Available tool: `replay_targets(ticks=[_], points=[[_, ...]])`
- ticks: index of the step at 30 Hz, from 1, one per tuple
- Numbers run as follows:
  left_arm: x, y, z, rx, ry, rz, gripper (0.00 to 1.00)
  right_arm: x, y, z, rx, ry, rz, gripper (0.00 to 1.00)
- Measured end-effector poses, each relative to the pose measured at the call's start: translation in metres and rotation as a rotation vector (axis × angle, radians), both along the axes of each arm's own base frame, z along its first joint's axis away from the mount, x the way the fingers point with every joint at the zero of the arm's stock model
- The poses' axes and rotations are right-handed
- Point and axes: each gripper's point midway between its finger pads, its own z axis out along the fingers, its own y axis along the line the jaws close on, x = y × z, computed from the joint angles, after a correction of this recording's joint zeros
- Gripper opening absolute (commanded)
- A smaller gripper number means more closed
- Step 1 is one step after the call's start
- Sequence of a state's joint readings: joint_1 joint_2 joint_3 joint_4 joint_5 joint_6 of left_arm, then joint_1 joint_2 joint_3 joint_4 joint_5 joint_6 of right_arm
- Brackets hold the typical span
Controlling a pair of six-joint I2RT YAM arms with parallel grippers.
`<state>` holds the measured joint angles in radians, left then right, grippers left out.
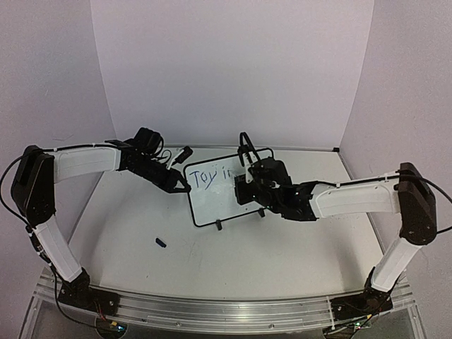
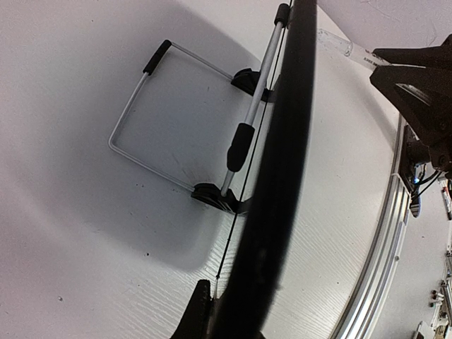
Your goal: Write a sentence on the whiteboard
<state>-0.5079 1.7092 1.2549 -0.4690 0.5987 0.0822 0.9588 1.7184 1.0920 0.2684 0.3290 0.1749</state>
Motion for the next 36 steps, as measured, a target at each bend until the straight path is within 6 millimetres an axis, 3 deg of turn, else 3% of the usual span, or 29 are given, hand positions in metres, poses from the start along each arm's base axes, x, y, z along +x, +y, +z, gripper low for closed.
replay_targets(ticks=[36], points=[[0.0, 0.0, 0.0, 0.001, 0.001, 0.0, 0.0, 0.008, -0.011, 0.005, -0.019, -0.021, -0.078, 0.0]])
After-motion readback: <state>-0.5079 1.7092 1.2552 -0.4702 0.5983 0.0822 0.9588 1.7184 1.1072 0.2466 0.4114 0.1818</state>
